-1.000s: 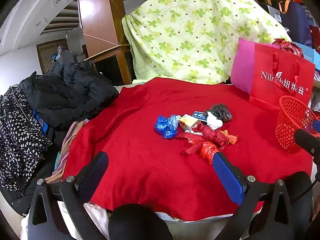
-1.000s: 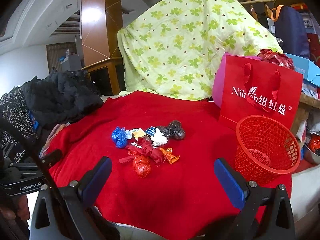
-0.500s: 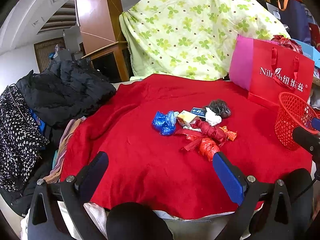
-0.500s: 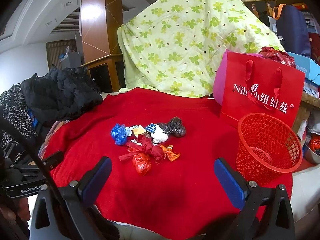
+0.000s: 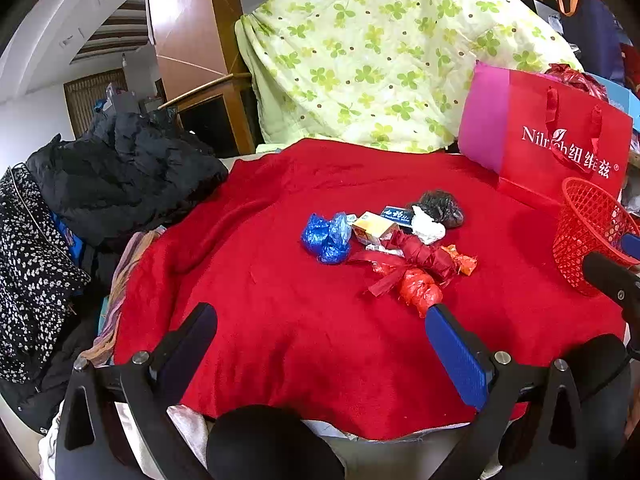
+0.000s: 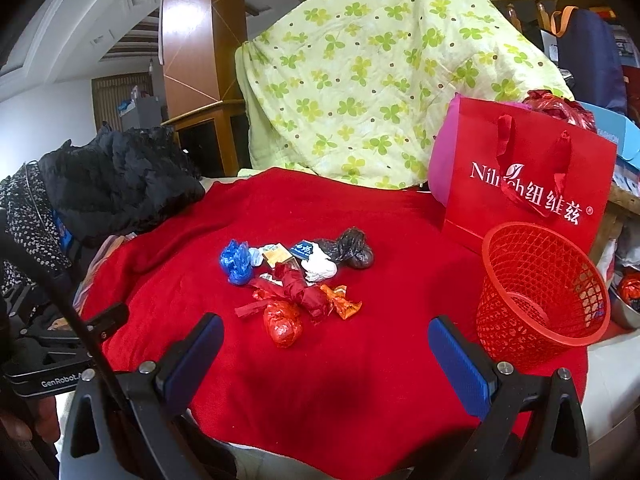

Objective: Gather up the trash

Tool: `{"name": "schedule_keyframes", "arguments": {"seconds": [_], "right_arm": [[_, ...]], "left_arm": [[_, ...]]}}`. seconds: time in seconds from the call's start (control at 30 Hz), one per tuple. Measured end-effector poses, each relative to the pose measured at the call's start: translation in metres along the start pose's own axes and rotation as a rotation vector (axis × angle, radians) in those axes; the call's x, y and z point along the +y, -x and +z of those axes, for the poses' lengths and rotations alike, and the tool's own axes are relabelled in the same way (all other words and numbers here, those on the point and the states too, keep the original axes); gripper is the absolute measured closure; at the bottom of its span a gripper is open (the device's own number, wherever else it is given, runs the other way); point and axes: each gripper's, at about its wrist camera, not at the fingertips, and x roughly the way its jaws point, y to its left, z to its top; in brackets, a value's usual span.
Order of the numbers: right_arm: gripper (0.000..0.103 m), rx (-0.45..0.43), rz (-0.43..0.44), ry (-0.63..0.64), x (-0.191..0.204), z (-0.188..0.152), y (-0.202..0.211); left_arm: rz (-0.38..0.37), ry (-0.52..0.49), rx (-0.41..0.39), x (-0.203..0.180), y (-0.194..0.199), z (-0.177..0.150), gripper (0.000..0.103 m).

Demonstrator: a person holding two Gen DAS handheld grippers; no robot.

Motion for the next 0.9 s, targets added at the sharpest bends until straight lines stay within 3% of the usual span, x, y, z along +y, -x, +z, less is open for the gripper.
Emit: {"name": "schedule_keyframes", "arguments": {"seconds": [0.2,0.5,0.67,0.8,0.9], "right_arm": [[0.0,0.024,0.003,0.014,-0.008,-0.001,-0.032],[0.001,0.125,0.052,0.034,-0.032,-0.004,-0.139],[0.029,0.237,0.093,-0.004,-0.042,-0.003,-0.211],[0.034,0.312,0.168,-0.089,-0.052,-0.003,-0.254],[0.038,0.374,0.228,-0.129,-0.054,-0.007,-0.28]], "left_arm": [[-0.1,0.057,0.096,0.008,-0.04,-0.007,0.0],[-0.156,0.148,0.217,0.01,-0.112,-0.024,0.0],[-0.239,0.183,0.261,-0.001,-0.132,-0.022,0.0],[-0.325,0.206,0.273,-0.016,-0.147,-0.012,0.006],[-0.385,0.213,0.295,-0.031,-0.164,-0.004,0.016]]}}
